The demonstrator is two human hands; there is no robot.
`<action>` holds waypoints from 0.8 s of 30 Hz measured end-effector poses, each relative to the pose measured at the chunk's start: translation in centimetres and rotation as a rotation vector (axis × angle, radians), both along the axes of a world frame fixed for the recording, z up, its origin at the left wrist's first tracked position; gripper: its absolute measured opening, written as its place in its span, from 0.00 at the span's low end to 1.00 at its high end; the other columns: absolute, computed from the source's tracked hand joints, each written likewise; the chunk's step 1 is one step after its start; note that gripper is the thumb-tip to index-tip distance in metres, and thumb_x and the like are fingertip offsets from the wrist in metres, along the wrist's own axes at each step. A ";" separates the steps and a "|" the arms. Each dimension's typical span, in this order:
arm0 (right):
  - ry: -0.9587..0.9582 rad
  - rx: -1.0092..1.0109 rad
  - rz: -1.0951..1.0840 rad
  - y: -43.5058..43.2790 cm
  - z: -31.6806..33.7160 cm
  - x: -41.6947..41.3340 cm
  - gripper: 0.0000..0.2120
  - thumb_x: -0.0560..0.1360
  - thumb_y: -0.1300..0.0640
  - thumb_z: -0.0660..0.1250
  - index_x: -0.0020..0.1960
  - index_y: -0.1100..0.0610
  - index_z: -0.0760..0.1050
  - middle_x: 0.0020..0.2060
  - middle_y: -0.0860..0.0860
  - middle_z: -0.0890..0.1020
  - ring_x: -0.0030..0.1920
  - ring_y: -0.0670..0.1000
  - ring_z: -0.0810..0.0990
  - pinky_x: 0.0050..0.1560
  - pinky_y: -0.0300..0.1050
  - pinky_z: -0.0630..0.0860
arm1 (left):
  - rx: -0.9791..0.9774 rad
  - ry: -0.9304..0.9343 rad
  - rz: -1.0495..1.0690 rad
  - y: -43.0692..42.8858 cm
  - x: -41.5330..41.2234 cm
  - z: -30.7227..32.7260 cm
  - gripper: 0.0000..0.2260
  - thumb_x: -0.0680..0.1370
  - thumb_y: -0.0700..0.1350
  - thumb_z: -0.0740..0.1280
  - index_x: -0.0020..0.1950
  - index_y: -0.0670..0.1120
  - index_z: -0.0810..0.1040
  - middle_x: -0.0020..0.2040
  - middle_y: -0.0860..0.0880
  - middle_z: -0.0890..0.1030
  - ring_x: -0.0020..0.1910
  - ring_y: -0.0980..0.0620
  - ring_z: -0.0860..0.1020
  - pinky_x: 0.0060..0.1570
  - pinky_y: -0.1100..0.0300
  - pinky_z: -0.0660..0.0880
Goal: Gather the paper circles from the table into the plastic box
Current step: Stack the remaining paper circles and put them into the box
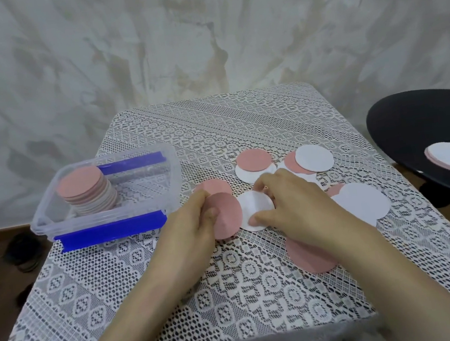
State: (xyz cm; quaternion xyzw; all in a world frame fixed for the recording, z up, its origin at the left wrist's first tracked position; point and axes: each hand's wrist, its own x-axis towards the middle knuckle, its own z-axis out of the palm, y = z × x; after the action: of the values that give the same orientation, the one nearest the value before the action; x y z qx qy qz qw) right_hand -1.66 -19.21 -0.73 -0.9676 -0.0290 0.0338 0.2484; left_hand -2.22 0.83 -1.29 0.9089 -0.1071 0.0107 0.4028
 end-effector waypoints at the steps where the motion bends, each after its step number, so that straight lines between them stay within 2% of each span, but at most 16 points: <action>1: -0.008 0.027 0.000 0.0 0.0 0.2 0.22 0.72 0.42 0.73 0.60 0.46 0.69 0.55 0.45 0.73 0.53 0.54 0.77 0.52 0.52 0.74 | -0.007 0.009 0.004 0.1 0.1 0.0 0.04 0.83 0.47 0.60 0.51 0.56 0.72 0.42 0.55 0.80 0.42 0.54 0.78 0.43 0.54 0.75; 4: -0.048 0.078 -0.014 -0.2 -0.1 0.9 0.15 0.75 0.46 0.71 0.50 0.48 0.66 0.45 0.46 0.74 0.44 0.53 0.76 0.42 0.50 0.71 | -0.016 0.040 0.007 0.2 0.2 0.0 0.07 0.83 0.48 0.60 0.56 0.62 0.69 0.44 0.53 0.82 0.42 0.50 0.81 0.45 0.47 0.79; 6: -0.041 0.139 -0.018 -0.5 -0.4 1.3 0.10 0.78 0.48 0.68 0.48 0.49 0.66 0.40 0.47 0.77 0.40 0.52 0.77 0.37 0.48 0.69 | 0.010 0.029 0.004 0.4 0.3 -0.1 0.09 0.83 0.49 0.60 0.58 0.64 0.68 0.45 0.55 0.82 0.40 0.54 0.81 0.44 0.48 0.79; 8: -0.059 0.187 -0.022 -0.7 -0.5 1.5 0.07 0.80 0.48 0.65 0.48 0.49 0.68 0.39 0.49 0.79 0.39 0.53 0.78 0.39 0.49 0.72 | 0.028 0.023 -0.001 0.5 0.5 -0.3 0.09 0.84 0.48 0.59 0.60 0.64 0.69 0.41 0.56 0.81 0.34 0.57 0.79 0.38 0.53 0.78; 11: -0.138 0.212 -0.022 -0.8 -0.3 1.6 0.07 0.82 0.51 0.61 0.48 0.53 0.71 0.38 0.52 0.79 0.41 0.56 0.77 0.41 0.49 0.72 | 0.015 0.042 -0.017 0.6 0.8 -0.5 0.11 0.84 0.46 0.57 0.60 0.64 0.69 0.32 0.54 0.79 0.27 0.55 0.75 0.30 0.53 0.73; 15: -0.132 0.351 -0.012 -0.7 -0.1 1.5 0.10 0.83 0.54 0.60 0.47 0.59 0.70 0.36 0.52 0.76 0.38 0.54 0.72 0.40 0.50 0.68 | -0.014 0.067 -0.040 0.6 0.7 -0.6 0.12 0.85 0.46 0.54 0.60 0.64 0.70 0.28 0.51 0.75 0.27 0.52 0.73 0.29 0.48 0.72; 17: -0.087 0.379 0.019 -0.7 -0.3 1.2 0.10 0.83 0.54 0.60 0.44 0.55 0.70 0.35 0.49 0.74 0.36 0.51 0.72 0.41 0.51 0.70 | -0.045 0.090 -0.043 0.6 0.5 -0.5 0.14 0.85 0.45 0.54 0.57 0.65 0.70 0.29 0.51 0.76 0.27 0.53 0.72 0.29 0.51 0.72; 20: -0.040 0.428 0.063 -0.5 -0.7 0.5 0.05 0.81 0.52 0.62 0.48 0.49 0.75 0.39 0.46 0.80 0.41 0.51 0.79 0.48 0.55 0.79 | -0.119 0.129 -0.065 0.4 0.1 -0.2 0.16 0.85 0.43 0.53 0.55 0.64 0.72 0.29 0.51 0.75 0.25 0.55 0.71 0.28 0.55 0.69; 22: -0.023 0.459 0.091 0.0 -0.9 0.1 0.04 0.81 0.54 0.65 0.52 0.47 0.77 0.41 0.44 0.80 0.40 0.45 0.78 0.49 0.51 0.77 | -0.167 0.143 -0.094 0.4 -0.4 0.2 0.14 0.85 0.45 0.54 0.54 0.63 0.73 0.29 0.51 0.75 0.25 0.57 0.70 0.26 0.60 0.68; 24: -0.033 0.467 0.102 0.7 -1.2 -0.2 0.05 0.79 0.55 0.68 0.52 0.46 0.79 0.39 0.42 0.79 0.37 0.41 0.74 0.48 0.48 0.75 | -0.178 0.134 -0.126 0.4 -0.8 0.3 0.08 0.85 0.49 0.57 0.54 0.61 0.73 0.29 0.55 0.77 0.26 0.59 0.71 0.28 0.64 0.68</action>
State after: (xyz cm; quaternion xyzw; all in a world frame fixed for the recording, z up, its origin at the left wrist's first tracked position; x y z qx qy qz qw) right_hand -1.86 -18.50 -1.90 -0.8817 -0.0888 0.0229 0.4629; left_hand -3.03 1.27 -0.97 0.8597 -0.1356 -0.0659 0.4880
